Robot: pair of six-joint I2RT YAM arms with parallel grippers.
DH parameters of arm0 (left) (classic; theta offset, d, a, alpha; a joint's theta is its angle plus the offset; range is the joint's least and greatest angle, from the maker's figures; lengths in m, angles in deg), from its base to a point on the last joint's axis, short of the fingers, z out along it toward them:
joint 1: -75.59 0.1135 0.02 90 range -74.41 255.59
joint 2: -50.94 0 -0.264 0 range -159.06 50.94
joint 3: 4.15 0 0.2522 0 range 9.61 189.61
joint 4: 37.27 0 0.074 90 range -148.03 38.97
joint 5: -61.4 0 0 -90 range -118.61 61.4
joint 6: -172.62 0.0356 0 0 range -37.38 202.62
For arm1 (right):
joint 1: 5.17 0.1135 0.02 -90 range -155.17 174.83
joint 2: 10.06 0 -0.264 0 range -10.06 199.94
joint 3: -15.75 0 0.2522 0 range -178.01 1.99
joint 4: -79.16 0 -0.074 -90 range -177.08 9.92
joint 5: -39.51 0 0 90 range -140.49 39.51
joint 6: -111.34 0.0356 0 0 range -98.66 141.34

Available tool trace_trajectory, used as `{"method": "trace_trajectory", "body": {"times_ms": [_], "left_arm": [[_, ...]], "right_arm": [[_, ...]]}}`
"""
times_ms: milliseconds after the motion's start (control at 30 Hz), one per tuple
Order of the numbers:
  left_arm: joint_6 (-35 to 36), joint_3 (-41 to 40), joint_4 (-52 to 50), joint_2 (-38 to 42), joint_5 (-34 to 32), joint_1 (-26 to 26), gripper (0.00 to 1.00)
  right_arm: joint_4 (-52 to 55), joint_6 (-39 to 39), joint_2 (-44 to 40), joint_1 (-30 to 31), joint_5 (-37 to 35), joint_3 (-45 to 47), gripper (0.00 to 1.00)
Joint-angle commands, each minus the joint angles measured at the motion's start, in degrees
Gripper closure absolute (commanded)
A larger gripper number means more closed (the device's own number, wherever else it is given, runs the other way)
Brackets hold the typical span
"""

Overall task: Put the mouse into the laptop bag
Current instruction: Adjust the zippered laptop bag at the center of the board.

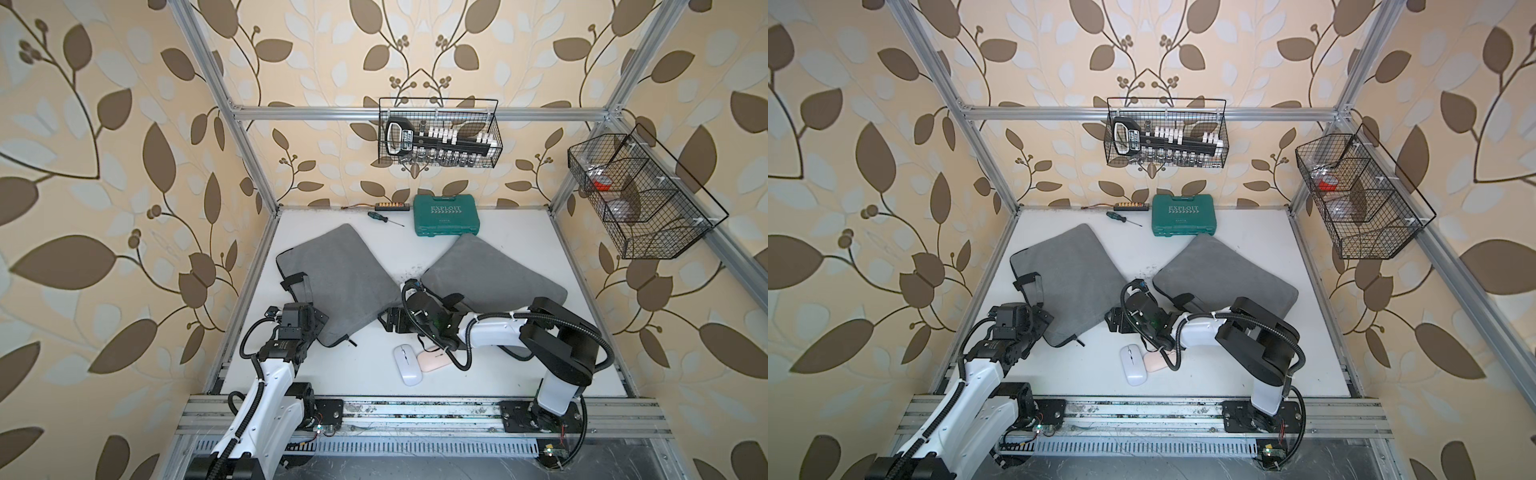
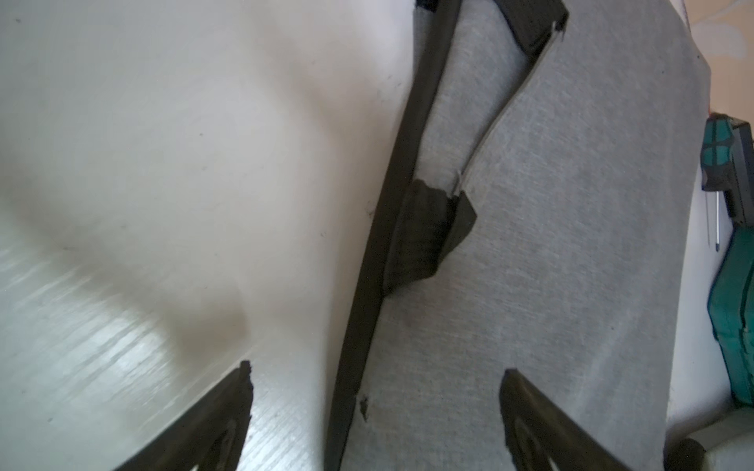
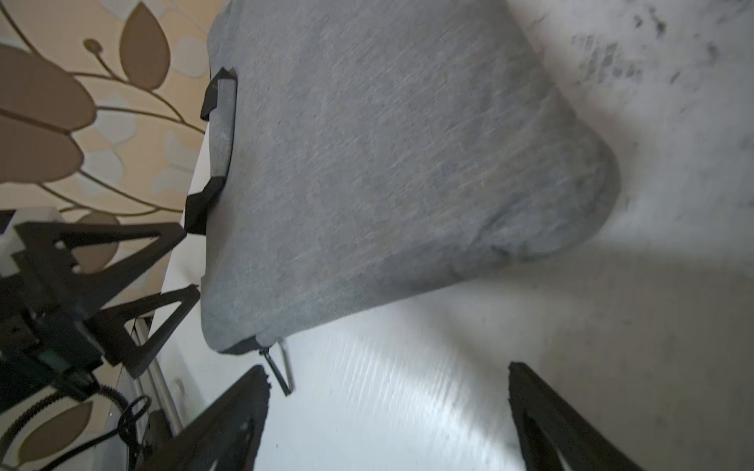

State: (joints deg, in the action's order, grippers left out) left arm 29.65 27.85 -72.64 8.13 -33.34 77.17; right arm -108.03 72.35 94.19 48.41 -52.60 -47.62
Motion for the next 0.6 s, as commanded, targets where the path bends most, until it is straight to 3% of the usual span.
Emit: {"method": "trace_trajectory", "body": {"times_ms": [0,100,167,233,400,500,567], "left_arm": [[-0.09,-0.63,4.58,-0.61,3.9,0.35,0.13],[-2.45,-3.19,9.24,-2.87,7.83,0.23,0.19],[-3.26,-3.67,10.47,-4.77,8.36,0.19,0.23],[-3.21,-3.5,10.88,-6.16,8.36,0.17,0.27],[-5.51,-4.89,12.87,-6.65,12.0,-2.1,0.4],[-8.04,-5.85,12.91,-4.87,9.23,-7.91,0.47],[-10.02,-6.42,13.53,-4.09,6.69,-12.29,0.59]], "right_arm": [[-0.72,0.87,4.3,-2.77,2.33,-3.24,0.15],[-0.84,1.11,8.12,-4.54,4.38,-5.89,0.22],[-0.72,1.29,9.57,-5.56,5.05,-7.16,0.32],[-1.47,1.32,9.99,-6.83,4.77,-7.09,0.54],[-0.41,-0.59,10.1,-12.25,6.24,-8.72,0.93],[-0.71,-3.21,9.26,-15.99,7.64,-9.02,0.99],[-1.2,-6.2,7.8,-16.68,8.82,-8.66,0.91]]}}
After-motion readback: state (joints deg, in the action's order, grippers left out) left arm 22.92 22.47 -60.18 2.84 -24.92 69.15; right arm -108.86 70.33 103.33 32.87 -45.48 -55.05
